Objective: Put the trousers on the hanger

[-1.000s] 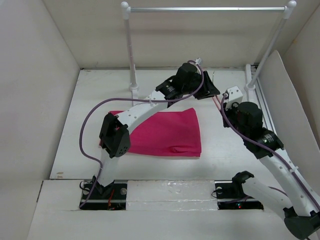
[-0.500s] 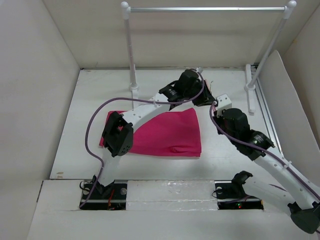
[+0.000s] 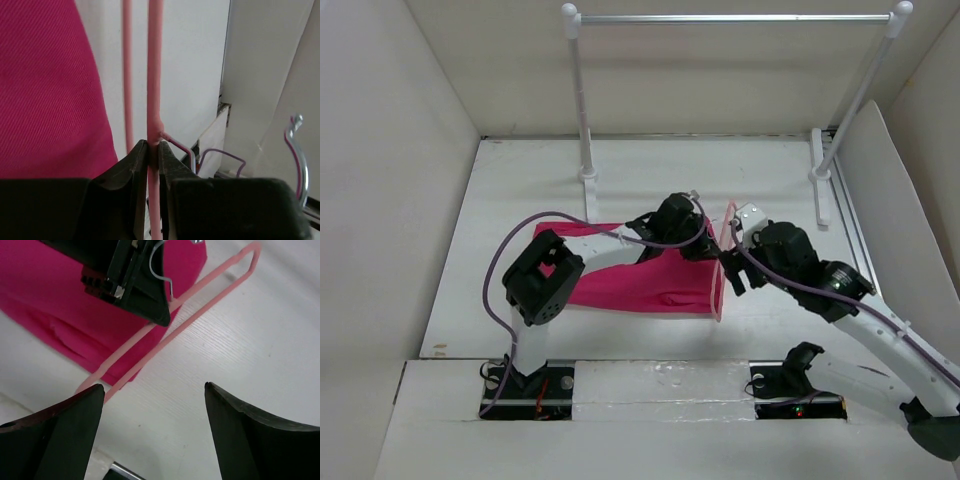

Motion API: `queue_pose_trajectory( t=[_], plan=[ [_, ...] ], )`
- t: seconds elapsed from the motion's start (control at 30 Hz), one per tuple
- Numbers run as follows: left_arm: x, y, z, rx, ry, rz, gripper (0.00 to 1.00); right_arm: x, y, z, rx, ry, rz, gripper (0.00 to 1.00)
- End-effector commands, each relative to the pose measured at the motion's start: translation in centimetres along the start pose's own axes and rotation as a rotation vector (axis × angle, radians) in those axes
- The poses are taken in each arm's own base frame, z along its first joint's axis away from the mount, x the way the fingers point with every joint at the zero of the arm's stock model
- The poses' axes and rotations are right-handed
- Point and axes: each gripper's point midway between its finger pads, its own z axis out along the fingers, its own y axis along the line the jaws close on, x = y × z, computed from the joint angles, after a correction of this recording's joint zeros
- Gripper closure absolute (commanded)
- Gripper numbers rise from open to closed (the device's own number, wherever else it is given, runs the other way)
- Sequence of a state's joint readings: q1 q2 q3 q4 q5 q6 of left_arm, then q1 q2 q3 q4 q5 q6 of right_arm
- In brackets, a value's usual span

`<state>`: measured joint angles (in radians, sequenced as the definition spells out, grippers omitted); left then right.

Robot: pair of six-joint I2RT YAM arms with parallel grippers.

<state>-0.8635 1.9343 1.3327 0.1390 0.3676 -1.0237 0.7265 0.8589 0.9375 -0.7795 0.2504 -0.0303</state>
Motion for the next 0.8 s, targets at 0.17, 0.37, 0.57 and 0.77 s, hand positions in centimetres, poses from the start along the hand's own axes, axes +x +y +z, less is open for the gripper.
queue_pose_trajectory(
  t=[0.17,0.37,0.57,0.77],
  plan=[
    [0.3,-4.9,-3.9,0.265,-0.172,0.0,1.0,-2.0,3.3,-1.4,-0.293,-0.137,0.086,0.88],
    [0.5,-2.2,-3.0,0.187,-0.281,-0.064,1.0,-1.2,2.4,3.8,-0.263,-0.151,0.241,1.0],
    [0.6,1.7,-0.9,0.105,-0.322,-0.164,1.0,-0.4,-0.8,8.6,-0.217,-0.174,0.36,1.0],
    [0.5,3.1,-0.2,0.083,-0.325,-0.202,1.0,0.9,-1.5,12.3,-0.259,-0.115,0.355,0.91]
  ],
)
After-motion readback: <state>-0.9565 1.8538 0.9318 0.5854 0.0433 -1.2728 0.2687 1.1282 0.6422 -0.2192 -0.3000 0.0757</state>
